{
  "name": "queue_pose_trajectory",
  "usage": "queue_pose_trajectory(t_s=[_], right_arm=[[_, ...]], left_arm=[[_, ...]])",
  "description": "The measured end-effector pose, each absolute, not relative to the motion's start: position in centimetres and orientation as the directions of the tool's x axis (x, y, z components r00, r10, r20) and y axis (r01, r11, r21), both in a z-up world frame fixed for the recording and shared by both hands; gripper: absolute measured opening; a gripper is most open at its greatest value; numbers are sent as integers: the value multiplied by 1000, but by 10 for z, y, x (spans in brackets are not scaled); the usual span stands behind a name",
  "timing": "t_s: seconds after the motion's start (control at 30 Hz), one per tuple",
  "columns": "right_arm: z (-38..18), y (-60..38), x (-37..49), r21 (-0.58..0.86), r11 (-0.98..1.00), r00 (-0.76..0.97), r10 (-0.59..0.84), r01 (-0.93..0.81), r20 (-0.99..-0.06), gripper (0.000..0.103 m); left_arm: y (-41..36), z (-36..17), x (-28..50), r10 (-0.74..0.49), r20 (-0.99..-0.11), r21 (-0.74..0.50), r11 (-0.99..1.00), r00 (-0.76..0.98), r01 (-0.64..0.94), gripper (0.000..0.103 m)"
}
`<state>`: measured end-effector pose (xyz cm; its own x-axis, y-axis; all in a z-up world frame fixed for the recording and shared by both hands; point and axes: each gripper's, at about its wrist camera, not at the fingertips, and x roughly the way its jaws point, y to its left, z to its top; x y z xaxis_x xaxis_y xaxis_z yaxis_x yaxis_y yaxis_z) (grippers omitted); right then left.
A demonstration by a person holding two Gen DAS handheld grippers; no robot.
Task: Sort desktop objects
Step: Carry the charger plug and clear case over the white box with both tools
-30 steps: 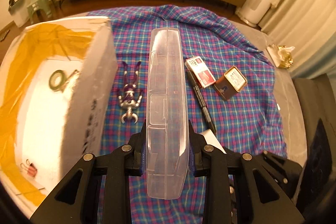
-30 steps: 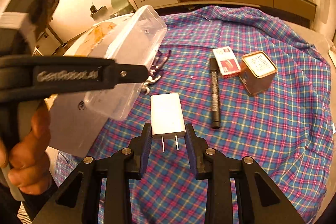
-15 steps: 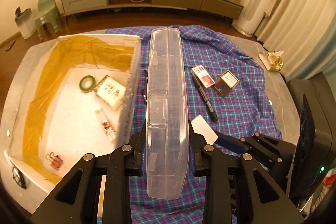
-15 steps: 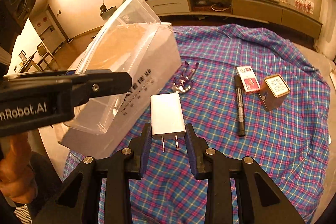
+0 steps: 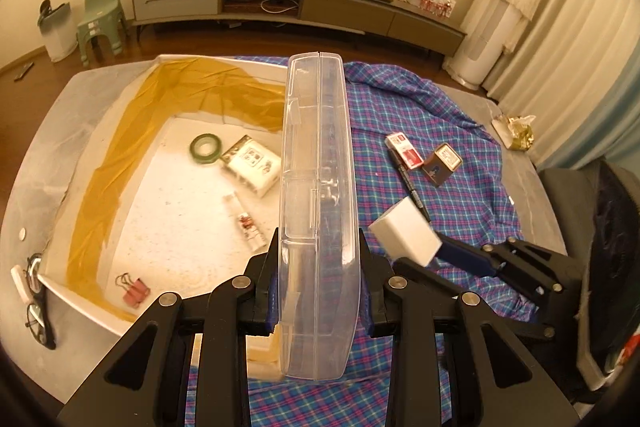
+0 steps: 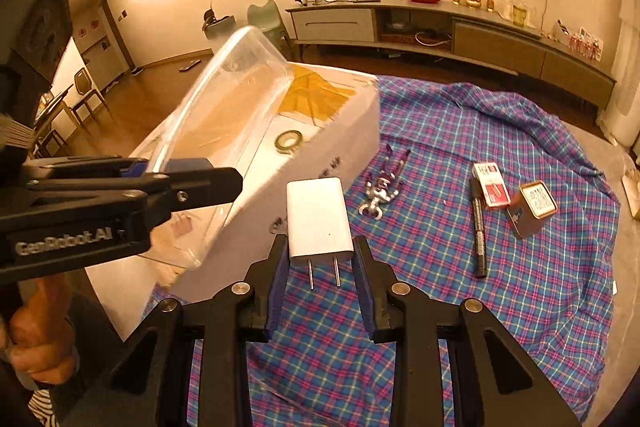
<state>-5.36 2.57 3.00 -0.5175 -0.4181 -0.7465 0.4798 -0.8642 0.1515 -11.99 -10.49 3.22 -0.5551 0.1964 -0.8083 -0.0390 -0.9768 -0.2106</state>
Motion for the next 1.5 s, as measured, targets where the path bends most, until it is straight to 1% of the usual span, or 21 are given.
queue_pose_trajectory(t_s=[0.3, 0.97, 1.3, 1.5], right_arm=[[42, 5, -46, 148, -859, -514, -421, 490, -747, 33], [50, -72, -53, 61, -826, -491, -389, 560, -779, 33], [45, -101, -68, 30, -815, -476, -367, 579, -799, 33], [41, -109, -80, 26, -814, -463, -356, 580, -812, 33]], left_arm=[[-142, 32, -114, 217, -792, -254, -967, -571, -15, 31], [-214, 19, -121, 241, -765, -342, -938, -597, 60, 31], [-231, 4, -135, 196, -784, -324, -939, -590, 119, 31], [-236, -7, -148, 190, -801, -328, -933, -568, 150, 31]])
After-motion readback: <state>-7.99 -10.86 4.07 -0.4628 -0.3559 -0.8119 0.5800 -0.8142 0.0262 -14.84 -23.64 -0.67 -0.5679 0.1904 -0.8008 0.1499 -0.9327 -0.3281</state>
